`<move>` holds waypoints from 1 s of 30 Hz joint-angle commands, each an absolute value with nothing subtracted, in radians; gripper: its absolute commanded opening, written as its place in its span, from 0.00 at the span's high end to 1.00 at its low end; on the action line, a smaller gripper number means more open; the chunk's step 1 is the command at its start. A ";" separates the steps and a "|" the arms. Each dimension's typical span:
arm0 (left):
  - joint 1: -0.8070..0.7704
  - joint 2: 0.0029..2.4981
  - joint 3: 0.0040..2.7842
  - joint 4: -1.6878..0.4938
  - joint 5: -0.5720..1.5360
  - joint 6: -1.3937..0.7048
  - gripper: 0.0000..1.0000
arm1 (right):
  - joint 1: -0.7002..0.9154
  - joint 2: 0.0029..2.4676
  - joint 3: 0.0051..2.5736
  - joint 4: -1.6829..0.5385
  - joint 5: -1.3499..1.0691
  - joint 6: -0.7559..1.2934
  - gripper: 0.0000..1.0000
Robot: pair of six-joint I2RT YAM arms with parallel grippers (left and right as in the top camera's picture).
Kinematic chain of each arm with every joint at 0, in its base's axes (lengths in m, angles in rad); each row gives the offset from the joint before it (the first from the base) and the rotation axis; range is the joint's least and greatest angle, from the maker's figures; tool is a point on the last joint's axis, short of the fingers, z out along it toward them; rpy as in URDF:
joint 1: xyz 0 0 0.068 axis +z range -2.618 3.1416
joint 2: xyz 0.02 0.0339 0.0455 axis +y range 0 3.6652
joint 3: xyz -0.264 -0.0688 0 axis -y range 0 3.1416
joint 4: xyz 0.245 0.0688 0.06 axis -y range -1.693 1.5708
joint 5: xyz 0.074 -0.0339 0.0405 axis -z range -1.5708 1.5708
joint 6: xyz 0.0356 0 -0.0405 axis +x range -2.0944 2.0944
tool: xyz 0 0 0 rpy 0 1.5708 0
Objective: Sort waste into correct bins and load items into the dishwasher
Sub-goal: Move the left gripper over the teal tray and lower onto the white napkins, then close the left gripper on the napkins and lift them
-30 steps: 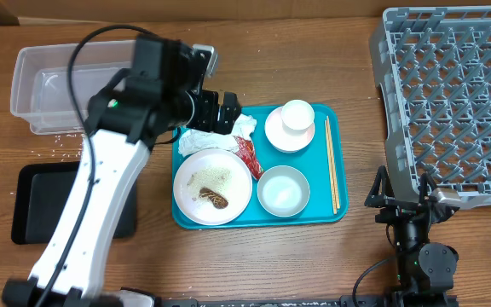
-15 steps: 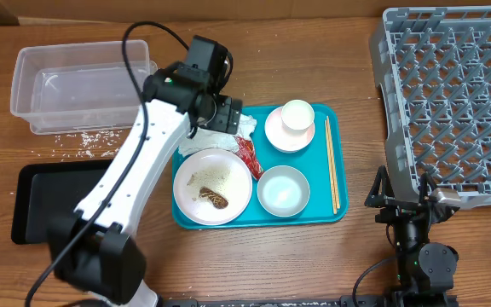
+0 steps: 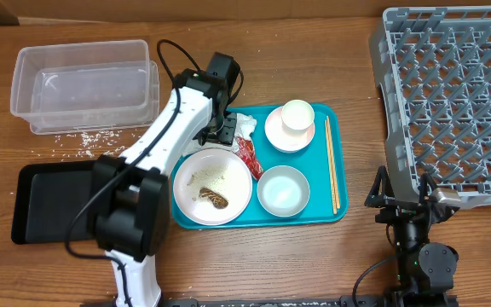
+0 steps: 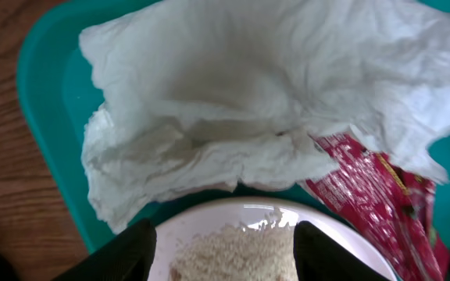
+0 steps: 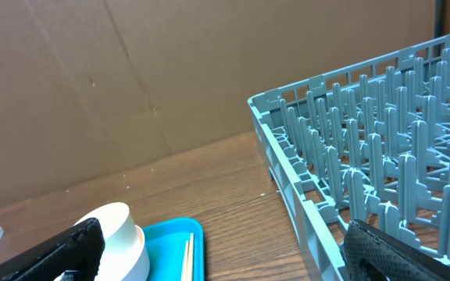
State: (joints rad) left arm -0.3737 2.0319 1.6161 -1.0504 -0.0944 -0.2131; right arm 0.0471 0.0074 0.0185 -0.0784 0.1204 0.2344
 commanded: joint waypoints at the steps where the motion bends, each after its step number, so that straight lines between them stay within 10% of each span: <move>1: -0.380 2.094 1.640 -1.032 -0.116 -0.240 0.42 | 0.044 0.004 0.008 -0.073 0.130 0.228 0.00; 12: -0.380 2.166 1.640 -0.986 -0.115 -0.267 0.56 | 0.044 0.004 0.008 -0.073 0.130 0.228 0.00; 18: -0.380 2.165 1.640 -0.988 -0.115 -0.267 0.96 | 0.044 0.004 0.008 -0.073 0.130 0.228 0.00; 30: -0.380 2.094 1.736 -1.102 -0.111 -0.334 0.96 | 0.044 0.004 0.008 -0.073 0.130 0.228 0.00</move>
